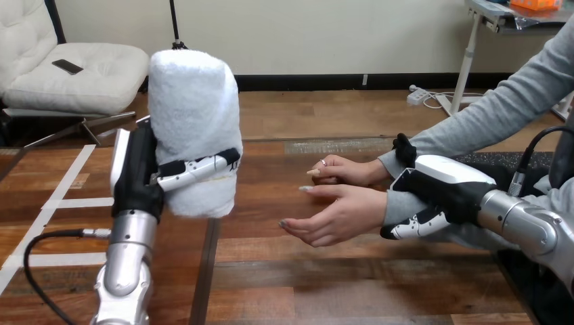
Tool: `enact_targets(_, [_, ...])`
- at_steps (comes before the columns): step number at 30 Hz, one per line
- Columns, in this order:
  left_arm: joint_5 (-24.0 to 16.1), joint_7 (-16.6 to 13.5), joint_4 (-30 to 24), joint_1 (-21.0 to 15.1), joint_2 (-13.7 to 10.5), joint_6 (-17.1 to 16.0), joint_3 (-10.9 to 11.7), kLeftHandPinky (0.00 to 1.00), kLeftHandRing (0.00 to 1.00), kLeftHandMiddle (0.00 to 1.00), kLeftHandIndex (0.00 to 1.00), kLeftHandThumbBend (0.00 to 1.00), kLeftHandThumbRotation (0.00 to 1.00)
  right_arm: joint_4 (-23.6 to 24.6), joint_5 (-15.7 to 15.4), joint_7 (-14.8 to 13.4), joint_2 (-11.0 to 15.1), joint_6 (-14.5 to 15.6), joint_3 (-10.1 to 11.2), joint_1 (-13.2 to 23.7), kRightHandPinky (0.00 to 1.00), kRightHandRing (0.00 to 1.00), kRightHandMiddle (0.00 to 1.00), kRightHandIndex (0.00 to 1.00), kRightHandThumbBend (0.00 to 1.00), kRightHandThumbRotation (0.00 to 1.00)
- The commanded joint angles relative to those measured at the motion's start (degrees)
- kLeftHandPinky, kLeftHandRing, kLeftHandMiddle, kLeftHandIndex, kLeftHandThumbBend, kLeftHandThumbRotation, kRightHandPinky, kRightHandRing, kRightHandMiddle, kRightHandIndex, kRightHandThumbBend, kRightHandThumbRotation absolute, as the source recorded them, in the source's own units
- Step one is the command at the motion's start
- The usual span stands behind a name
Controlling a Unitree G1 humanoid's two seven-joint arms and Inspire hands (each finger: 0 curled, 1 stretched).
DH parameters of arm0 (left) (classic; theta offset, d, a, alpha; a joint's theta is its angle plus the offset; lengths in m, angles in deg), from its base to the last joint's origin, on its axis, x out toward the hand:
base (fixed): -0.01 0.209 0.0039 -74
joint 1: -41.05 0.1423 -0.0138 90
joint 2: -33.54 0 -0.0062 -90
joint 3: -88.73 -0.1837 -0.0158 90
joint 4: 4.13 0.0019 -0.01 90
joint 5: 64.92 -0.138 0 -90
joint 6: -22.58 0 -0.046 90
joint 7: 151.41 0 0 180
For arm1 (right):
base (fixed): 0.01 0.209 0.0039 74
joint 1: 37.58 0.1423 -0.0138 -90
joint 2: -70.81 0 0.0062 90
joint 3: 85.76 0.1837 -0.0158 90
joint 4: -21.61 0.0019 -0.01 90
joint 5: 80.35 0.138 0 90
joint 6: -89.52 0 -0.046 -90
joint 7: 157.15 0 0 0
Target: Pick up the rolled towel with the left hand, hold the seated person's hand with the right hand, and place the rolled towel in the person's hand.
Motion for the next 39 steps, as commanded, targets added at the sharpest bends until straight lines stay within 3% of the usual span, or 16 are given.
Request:
enact_targets(1, [-1.0, -1.2, 1.0, -8.4, 0.5, -1.7, -0.4, 0.3, 0.34, 0.4, 0.41, 0.58, 0.0, 4.0, 3.4, 0.1, -0.3, -1.7, 3.5, 2.0, 0.23, 0.27, 0.33, 0.34, 0.54, 0.35])
enact_targets(39, [-4.6, -2.4, 1.0, -8.1, 1.5, -2.4, -1.9, 0.31, 0.35, 0.4, 0.41, 0.59, 0.0, 6.5, 4.2, 2.8, 0.0, -0.9, 4.8, 1.2, 0.29, 0.32, 0.37, 0.39, 0.61, 0.39])
